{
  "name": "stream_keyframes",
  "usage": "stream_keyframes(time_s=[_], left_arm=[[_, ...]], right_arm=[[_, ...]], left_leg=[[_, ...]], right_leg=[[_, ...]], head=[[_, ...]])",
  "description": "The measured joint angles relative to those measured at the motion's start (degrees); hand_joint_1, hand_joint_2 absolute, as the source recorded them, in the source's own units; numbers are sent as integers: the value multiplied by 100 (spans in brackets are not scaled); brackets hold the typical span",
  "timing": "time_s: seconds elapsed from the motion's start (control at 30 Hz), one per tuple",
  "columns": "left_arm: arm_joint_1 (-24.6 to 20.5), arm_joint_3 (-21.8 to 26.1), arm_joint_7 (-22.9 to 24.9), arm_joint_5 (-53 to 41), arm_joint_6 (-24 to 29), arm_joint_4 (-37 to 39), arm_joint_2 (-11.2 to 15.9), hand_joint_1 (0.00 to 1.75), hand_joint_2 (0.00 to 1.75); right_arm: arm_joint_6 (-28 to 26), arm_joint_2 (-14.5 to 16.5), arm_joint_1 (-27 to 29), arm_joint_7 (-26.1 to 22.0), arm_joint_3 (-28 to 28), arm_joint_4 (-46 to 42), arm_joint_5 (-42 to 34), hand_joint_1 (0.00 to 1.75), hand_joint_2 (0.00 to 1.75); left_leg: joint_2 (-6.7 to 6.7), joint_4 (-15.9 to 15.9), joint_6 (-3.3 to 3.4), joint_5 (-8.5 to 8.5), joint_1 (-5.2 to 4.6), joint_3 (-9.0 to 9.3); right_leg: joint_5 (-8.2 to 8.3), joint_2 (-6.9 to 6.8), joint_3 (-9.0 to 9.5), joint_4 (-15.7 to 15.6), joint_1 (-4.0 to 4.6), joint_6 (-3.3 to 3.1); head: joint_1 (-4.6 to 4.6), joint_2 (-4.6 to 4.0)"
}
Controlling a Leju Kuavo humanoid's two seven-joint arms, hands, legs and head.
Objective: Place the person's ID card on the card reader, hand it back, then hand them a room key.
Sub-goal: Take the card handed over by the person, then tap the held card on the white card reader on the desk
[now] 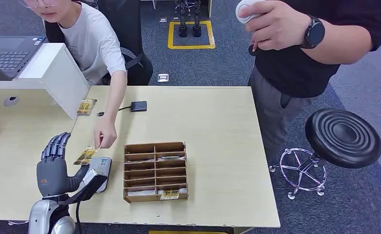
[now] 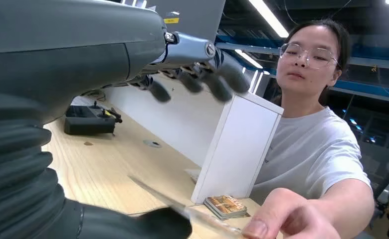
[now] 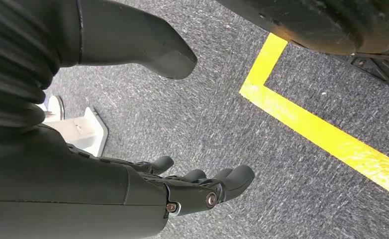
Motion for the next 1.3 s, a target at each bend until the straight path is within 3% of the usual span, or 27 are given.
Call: stream_keyframes(time_s=[0.63,0.8,0.87,1.0,1.07,1.3], left_arm=[[-21,-2,-185,374,3,7,0,175,175],[-8,-2,-810,1140,-67,-12,-2,175,175],[5,-2,-884,1675,-334,-44,-4,175,175],[50,-2,-684,2903,-1615,-105,-9,175,175],[76,-2,-494,3040,-2044,-110,-6,175,175],[116,-2,112,2615,-2375,-42,32,175,175]], right_arm=[[-9,0,-1,9,9,0,-7,0,175],[-4,0,-2,0,14,0,-9,0,175],[-5,0,-1,-2,15,0,-26,0,175],[-16,0,0,9,15,0,-94,0,175],[-22,0,2,19,15,1,-116,0,175],[-55,0,3,35,15,2,-140,0,175]], left_leg=[[0,0,0,0,0,0],[0,0,0,0,0,0],[0,0,0,0,0,0],[0,0,0,0,0,-1],[1,0,0,0,0,-1],[0,0,0,0,0,-1]], right_leg=[[0,0,0,0,0,0],[0,0,0,0,0,0],[0,0,0,0,0,0],[0,0,0,0,0,0],[0,0,-1,0,0,0],[0,0,-1,0,0,0]], head=[[0,2],[-1,2],[0,1],[-1,1],[0,1],[-1,1]])
